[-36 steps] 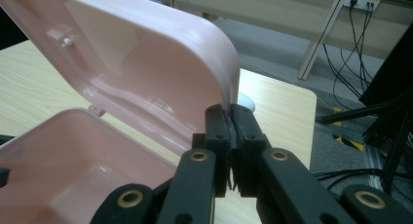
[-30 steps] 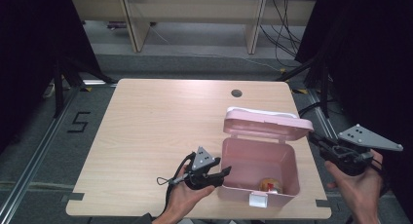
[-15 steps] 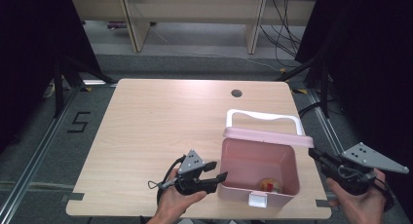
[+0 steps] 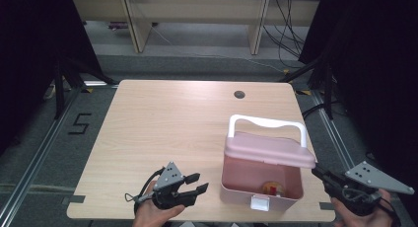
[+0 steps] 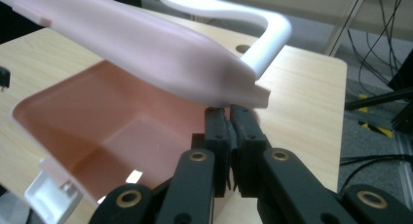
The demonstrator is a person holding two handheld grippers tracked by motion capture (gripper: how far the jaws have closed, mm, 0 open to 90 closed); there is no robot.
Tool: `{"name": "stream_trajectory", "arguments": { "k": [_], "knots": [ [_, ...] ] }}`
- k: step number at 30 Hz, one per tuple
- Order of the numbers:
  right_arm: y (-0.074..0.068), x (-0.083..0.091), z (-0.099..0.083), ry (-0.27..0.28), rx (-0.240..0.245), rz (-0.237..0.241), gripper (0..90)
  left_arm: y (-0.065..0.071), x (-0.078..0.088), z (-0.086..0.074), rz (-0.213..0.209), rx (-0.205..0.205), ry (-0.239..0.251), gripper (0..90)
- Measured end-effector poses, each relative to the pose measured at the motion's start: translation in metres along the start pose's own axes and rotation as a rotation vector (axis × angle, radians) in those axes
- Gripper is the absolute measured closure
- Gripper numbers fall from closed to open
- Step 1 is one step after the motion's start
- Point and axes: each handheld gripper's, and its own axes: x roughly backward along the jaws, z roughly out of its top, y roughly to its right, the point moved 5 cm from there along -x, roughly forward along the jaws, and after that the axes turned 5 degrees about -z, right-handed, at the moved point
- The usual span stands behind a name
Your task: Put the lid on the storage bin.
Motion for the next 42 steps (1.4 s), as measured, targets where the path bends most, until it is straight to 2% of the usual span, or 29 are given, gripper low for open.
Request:
{"name": "stream_trajectory", "arguments": {
  "k": [3, 5, 6, 12, 20, 25, 30, 31, 32, 33, 34, 35, 38, 42],
  "knots": [
    [-0.005, 0.001, -0.009, -0.012, -0.022, 0.015, 86.9, -0.002, 0.001, -0.005, -0.001, 0.000, -0.003, 60.7],
    [-0.004, 0.002, -0.015, -0.024, -0.003, 0.021, 86.8, -0.004, 0.002, -0.008, -0.003, -0.012, -0.019, 63.1],
    [-0.005, 0.002, -0.018, -0.025, -0.016, 0.026, 86.7, -0.004, 0.002, -0.010, 0.006, -0.015, -0.027, 63.4],
    [-0.008, -0.002, -0.032, -0.060, -0.016, 0.056, 85.8, -0.006, 0.005, -0.014, 0.013, -0.030, -0.028, 66.7],
    [-0.009, -0.005, -0.039, -0.100, -0.004, 0.070, 81.1, -0.009, 0.008, -0.018, 0.002, -0.043, -0.034, 75.2],
    [-0.006, -0.003, -0.040, -0.125, 0.004, 0.072, 76.9, -0.009, 0.008, -0.019, -0.005, -0.055, -0.033, 81.1],
    [-0.005, 0.000, -0.044, -0.158, -0.018, 0.079, 74.0, -0.010, 0.009, -0.019, -0.005, -0.062, -0.028, 86.5],
    [-0.003, 0.000, -0.046, -0.174, 0.003, 0.078, 69.7, -0.010, 0.009, -0.019, -0.007, -0.062, -0.023, 87.8],
    [-0.003, 0.000, -0.046, -0.174, 0.003, 0.078, 69.7, -0.010, 0.009, -0.019, -0.007, -0.062, -0.023, 88.7],
    [-0.002, 0.001, -0.050, -0.199, 0.005, 0.070, 68.4, -0.010, 0.009, -0.019, -0.009, -0.068, -0.024, 89.3],
    [-0.001, 0.002, -0.052, -0.200, 0.009, 0.077, 65.0, -0.010, 0.009, -0.020, -0.008, -0.072, -0.024, 89.5],
    [-0.001, 0.002, -0.053, -0.199, -0.012, 0.087, 64.7, -0.009, 0.009, -0.020, -0.009, -0.071, -0.026, 89.6],
    [0.002, 0.006, -0.055, -0.198, -0.025, 0.090, 61.6, -0.009, 0.009, -0.020, -0.010, -0.075, -0.031, 89.7],
    [0.011, 0.006, -0.057, -0.197, -0.027, 0.058, 60.3, -0.009, 0.009, -0.020, -0.011, -0.075, -0.026, 89.6]
  ]
}}
